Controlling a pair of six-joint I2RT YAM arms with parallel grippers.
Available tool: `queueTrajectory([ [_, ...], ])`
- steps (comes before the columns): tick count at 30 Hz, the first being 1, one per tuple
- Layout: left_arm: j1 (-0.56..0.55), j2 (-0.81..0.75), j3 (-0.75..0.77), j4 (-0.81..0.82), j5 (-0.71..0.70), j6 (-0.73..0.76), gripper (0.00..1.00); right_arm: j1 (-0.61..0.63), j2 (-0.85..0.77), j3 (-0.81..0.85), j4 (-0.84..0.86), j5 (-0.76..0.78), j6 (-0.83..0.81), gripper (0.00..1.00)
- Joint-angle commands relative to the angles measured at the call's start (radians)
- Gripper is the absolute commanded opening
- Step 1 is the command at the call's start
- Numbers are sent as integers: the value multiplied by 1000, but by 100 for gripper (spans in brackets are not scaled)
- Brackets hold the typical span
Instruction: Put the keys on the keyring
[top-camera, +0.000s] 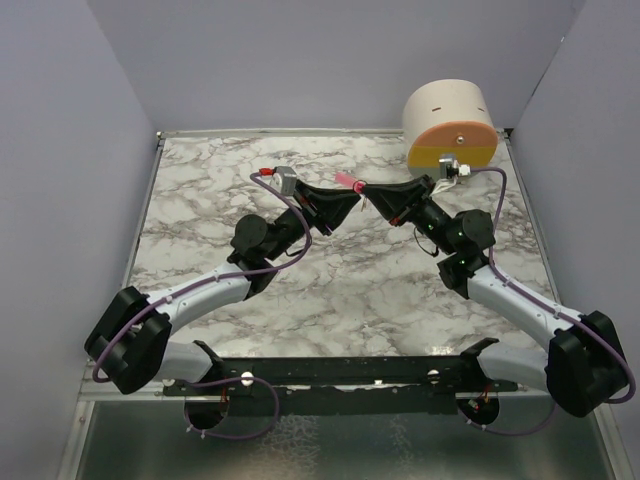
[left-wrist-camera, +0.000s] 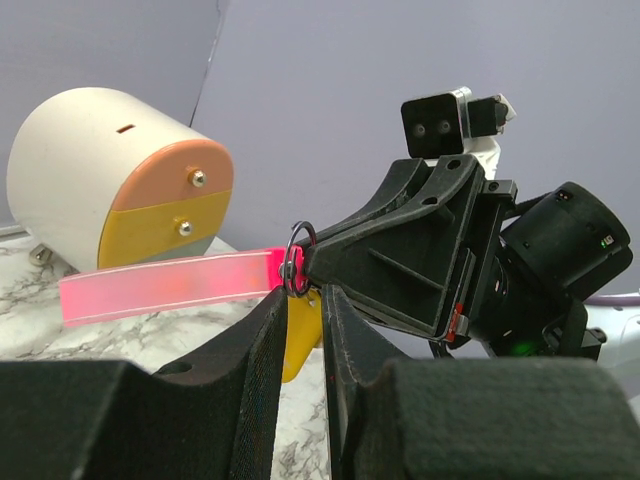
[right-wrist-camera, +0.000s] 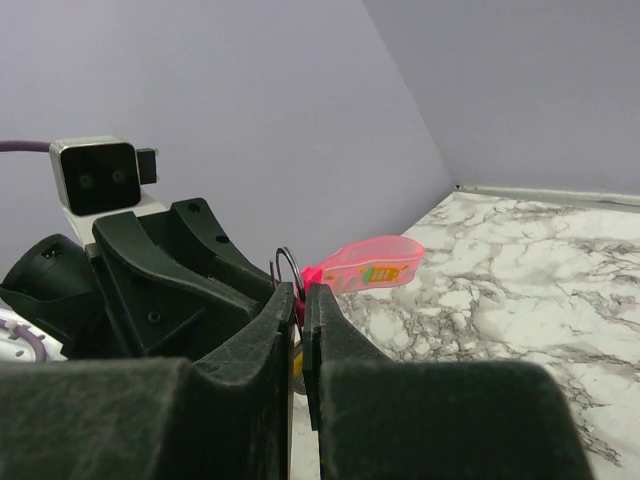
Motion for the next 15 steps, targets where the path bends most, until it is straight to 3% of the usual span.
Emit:
queueTrajectory([
  [1, 2, 9, 41, 60, 40, -15, 22, -7, 7, -21, 33, -27, 4, 1],
  [15, 9, 32, 54, 89, 49, -29, 23, -7, 17, -36, 59, -38, 12, 1],
])
